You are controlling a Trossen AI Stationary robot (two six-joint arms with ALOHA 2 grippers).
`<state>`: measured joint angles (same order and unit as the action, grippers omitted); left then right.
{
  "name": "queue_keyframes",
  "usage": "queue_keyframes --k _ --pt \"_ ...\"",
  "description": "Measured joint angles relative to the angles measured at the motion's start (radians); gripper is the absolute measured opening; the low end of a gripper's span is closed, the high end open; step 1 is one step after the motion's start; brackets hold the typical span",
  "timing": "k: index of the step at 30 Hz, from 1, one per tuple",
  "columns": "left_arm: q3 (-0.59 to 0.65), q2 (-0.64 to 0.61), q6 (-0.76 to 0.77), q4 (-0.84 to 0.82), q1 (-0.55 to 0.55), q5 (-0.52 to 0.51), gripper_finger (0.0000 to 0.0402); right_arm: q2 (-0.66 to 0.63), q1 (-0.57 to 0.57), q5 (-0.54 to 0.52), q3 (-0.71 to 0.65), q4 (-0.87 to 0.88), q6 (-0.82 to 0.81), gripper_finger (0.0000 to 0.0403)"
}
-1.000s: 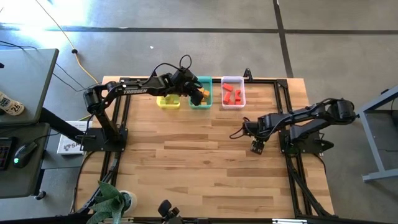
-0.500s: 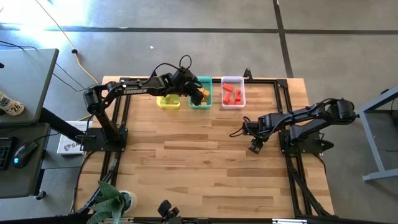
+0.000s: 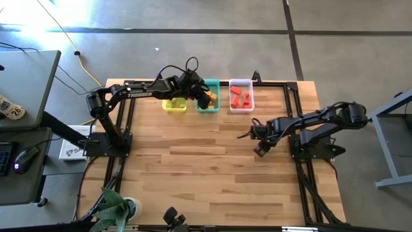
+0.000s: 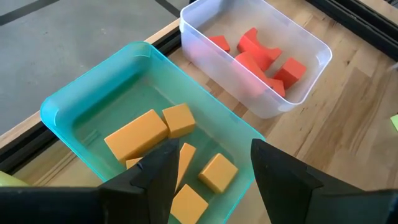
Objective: Sort & place blocks by color
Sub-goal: Put the green block into the yellow bin
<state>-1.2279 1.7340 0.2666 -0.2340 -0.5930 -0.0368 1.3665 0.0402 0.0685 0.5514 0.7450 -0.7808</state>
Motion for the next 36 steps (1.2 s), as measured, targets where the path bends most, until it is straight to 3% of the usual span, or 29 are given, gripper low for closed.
queue_keyframes --k 11,36 --pt "0.000 0.000 -0.013 0.000 0.000 0.032 0.0188 0.006 -0.001 0.045 0.108 -0.067 -0.035 0.0101" --pt "0.000 0.000 -0.095 0.021 0.000 0.441 0.0188 0.002 -0.001 0.047 0.115 -0.704 -0.101 0.0101"
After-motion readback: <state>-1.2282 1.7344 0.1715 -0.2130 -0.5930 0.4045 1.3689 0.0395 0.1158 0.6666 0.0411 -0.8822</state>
